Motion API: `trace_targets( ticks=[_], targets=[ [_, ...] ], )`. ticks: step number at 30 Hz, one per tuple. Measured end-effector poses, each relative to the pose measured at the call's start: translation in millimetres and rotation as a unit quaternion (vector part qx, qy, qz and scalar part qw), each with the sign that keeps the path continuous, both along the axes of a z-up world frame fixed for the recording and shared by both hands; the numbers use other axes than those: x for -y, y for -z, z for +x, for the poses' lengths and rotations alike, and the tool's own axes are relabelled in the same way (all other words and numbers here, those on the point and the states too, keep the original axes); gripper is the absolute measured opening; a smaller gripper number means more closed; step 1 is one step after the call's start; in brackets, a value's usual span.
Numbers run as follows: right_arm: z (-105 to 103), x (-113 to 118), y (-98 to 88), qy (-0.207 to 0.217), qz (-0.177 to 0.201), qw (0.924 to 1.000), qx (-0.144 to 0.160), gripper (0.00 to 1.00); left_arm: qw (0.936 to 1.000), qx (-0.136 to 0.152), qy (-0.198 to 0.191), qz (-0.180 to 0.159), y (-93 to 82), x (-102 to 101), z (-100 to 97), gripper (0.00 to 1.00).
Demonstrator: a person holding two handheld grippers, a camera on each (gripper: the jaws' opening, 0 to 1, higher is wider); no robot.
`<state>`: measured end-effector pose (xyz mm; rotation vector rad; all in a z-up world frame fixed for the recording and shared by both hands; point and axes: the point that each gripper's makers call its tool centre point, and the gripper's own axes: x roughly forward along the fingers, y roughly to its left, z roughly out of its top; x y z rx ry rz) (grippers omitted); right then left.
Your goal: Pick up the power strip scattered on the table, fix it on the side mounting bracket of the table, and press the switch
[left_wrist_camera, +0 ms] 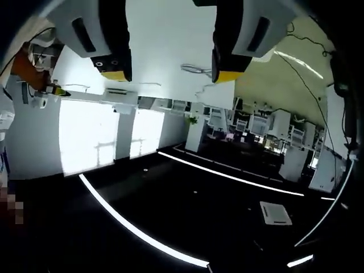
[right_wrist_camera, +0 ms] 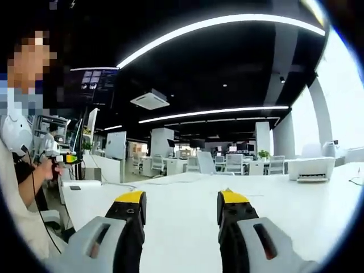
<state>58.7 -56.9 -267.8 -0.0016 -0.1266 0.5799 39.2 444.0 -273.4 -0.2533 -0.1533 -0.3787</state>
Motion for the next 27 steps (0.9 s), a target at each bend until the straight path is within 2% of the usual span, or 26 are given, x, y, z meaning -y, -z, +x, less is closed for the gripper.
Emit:
trace_targets(
  ticks=[6, 20, 27],
  targets=[
    [-0.6, -2.9, -1.1, -0.002, -0.001, 1.0000, 0.000, 0.46, 0.9999, -0.008, -0.007, 0.007, 4.0, -2.7, -0.6, 0.61],
    [-1.7, -0.6, -3.8, -0.008, 0.005, 1.0000, -0.003, 0.46, 0.9998, -0.002, -0.014, 0.013, -4.6, -5.4, -7.8, 0.61],
    [-4.9, -1.1, -5.1, -0.010, 0.000, 0.9999, -0.001, 0.46, 0.9993, -0.016, -0.023, 0.024, -1.8, -9.1, -9.0, 0.60]
  ],
)
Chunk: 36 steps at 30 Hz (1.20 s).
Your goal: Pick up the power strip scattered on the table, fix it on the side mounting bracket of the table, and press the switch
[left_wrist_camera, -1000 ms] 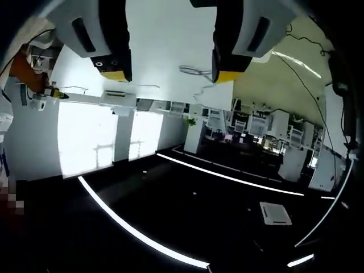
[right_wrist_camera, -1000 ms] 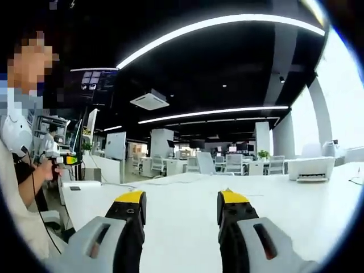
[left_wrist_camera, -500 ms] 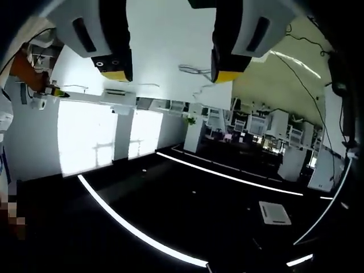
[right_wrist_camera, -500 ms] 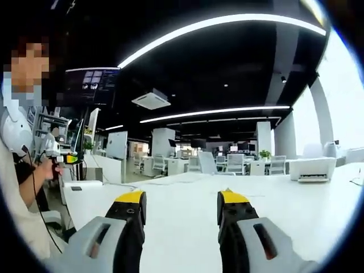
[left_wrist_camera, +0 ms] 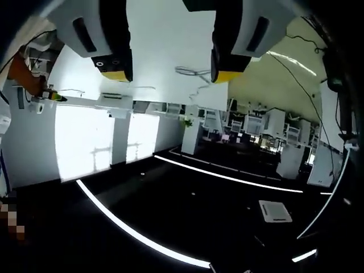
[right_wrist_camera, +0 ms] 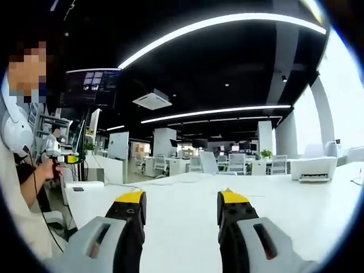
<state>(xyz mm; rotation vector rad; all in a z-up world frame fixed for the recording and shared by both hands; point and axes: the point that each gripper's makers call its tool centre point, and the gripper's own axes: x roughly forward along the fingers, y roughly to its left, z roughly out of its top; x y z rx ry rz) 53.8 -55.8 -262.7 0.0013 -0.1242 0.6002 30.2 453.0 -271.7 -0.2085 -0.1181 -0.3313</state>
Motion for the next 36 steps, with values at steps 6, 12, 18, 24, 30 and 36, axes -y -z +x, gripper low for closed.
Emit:
trace_targets(
  ticks=[6, 12, 18, 24, 30, 36],
  targets=[
    [-1.3, -1.3, 1.3, -0.003, -0.003, 1.0000, 0.000, 0.46, 0.9999, -0.012, -0.009, 0.007, 0.6, -5.4, -2.1, 0.59],
    [-1.8, -3.9, 1.5, -0.009, -0.005, 0.9999, 0.001, 0.46, 0.9989, -0.038, -0.002, 0.025, 8.7, -3.1, -0.8, 0.60],
    [-4.4, -5.2, 5.4, -0.012, -0.006, 0.9999, -0.001, 0.45, 0.9986, -0.046, 0.002, 0.026, 6.7, -2.6, -2.5, 0.60],
    [-9.5, -7.2, 7.2, -0.015, -0.005, 0.9999, -0.003, 0.45, 0.9977, -0.056, 0.004, 0.038, 12.4, 1.0, -3.7, 0.60],
    [-13.6, -8.8, 2.2, -0.015, -0.006, 0.9999, 0.001, 0.45, 0.9963, -0.069, 0.008, 0.050, 15.7, 1.8, -5.6, 0.60],
    [-15.0, -13.2, 1.2, -0.020, -0.007, 0.9998, 0.003, 0.45, 0.9941, -0.085, 0.003, 0.067, 13.1, -11.5, -9.2, 0.60]
  ],
)
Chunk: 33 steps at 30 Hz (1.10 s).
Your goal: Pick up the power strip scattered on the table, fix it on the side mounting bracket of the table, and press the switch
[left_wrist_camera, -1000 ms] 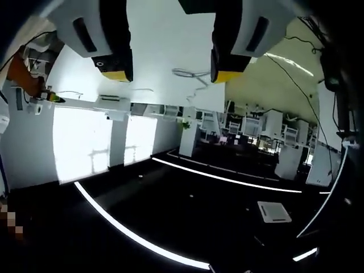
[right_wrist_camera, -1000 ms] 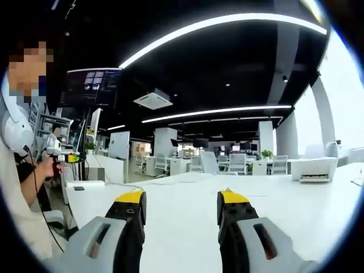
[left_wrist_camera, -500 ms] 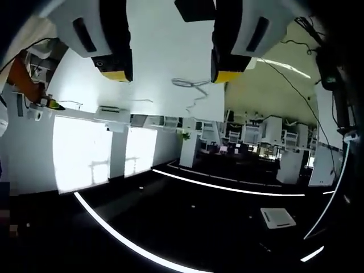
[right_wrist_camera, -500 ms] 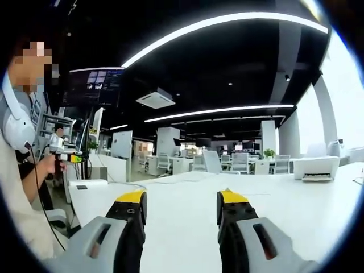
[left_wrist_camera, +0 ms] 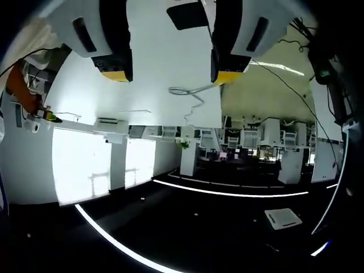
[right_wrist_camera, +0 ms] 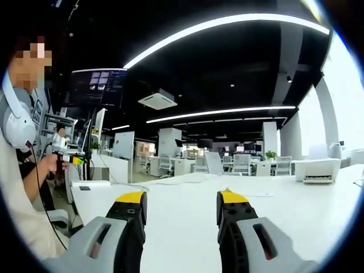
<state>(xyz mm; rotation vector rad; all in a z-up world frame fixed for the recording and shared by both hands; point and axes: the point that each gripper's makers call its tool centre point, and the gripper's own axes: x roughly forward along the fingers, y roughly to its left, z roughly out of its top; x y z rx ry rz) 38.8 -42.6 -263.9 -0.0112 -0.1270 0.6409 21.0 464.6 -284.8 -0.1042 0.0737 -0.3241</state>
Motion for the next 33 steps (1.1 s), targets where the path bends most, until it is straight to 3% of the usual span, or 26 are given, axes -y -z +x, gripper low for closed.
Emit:
trace_targets(
  ticks=[4, 12, 17, 24, 29, 33],
  targets=[
    [1.0, -2.0, 1.1, -0.003, 0.000, 1.0000, -0.001, 0.45, 0.9986, -0.049, -0.010, -0.017, 12.1, -12.3, -1.8, 0.57],
    [3.7, -7.7, -0.2, -0.010, -0.001, 0.9999, -0.003, 0.45, 0.9988, -0.047, 0.005, 0.005, 12.5, -19.2, -8.0, 0.55],
    [4.5, -12.4, -4.8, -0.014, -0.001, 0.9999, -0.002, 0.45, 0.9977, -0.049, 0.005, 0.047, 12.8, -24.1, -11.4, 0.54],
    [0.0, -25.0, -3.0, -0.032, -0.002, 0.9995, -0.007, 0.45, 0.9972, -0.053, 0.002, 0.054, 11.5, -31.4, -12.9, 0.54],
    [1.0, -29.0, -4.0, -0.036, -0.013, 0.9992, -0.010, 0.44, 0.9952, -0.075, 0.001, 0.063, 14.2, -36.2, -13.5, 0.53],
    [0.8, -32.2, -5.5, -0.040, -0.014, 0.9991, -0.009, 0.44, 0.9907, -0.097, -0.014, 0.094, 24.9, -45.2, -13.3, 0.53]
  ],
)
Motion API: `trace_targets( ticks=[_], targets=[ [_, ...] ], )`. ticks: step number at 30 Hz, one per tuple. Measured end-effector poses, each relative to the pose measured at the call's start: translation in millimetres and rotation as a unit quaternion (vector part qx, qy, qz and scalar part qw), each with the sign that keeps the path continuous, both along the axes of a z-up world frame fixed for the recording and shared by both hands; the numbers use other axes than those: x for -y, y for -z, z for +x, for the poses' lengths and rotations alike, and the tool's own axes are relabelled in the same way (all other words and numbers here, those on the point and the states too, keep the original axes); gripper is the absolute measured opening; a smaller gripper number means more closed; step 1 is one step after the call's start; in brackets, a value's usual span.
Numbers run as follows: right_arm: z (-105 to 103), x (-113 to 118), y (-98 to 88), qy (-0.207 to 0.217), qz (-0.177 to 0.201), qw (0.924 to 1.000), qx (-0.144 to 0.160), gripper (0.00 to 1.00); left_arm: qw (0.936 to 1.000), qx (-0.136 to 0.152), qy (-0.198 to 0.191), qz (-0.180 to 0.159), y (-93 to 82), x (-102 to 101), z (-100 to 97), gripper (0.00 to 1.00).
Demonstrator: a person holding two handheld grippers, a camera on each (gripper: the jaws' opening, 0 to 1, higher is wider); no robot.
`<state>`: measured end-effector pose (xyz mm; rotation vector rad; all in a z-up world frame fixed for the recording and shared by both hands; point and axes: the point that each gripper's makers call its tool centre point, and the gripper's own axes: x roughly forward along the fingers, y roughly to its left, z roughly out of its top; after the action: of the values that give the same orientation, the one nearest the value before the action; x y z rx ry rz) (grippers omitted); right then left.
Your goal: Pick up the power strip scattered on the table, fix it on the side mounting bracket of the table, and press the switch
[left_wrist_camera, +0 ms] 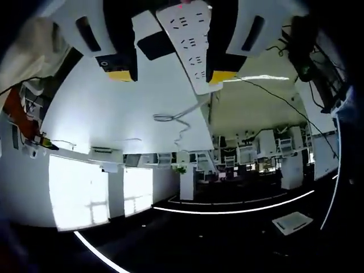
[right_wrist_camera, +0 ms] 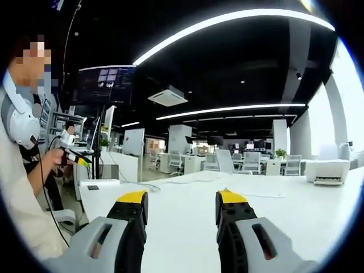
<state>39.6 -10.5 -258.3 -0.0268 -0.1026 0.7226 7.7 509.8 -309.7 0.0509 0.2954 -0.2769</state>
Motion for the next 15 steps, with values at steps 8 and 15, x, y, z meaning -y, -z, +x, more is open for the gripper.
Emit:
trace_targets(
  ticks=[8, 15],
  targets=[
    [-0.4, -2.6, 6.0, -0.004, 0.000, 1.0000, -0.006, 0.43, 0.9998, -0.017, 0.007, 0.005, 5.4, 0.2, 0.3, 0.53],
    [-1.0, -0.7, 9.4, -0.005, 0.000, 0.9999, -0.009, 0.43, 0.9989, -0.036, 0.003, 0.029, 11.2, -5.9, 3.8, 0.52]
  ],
)
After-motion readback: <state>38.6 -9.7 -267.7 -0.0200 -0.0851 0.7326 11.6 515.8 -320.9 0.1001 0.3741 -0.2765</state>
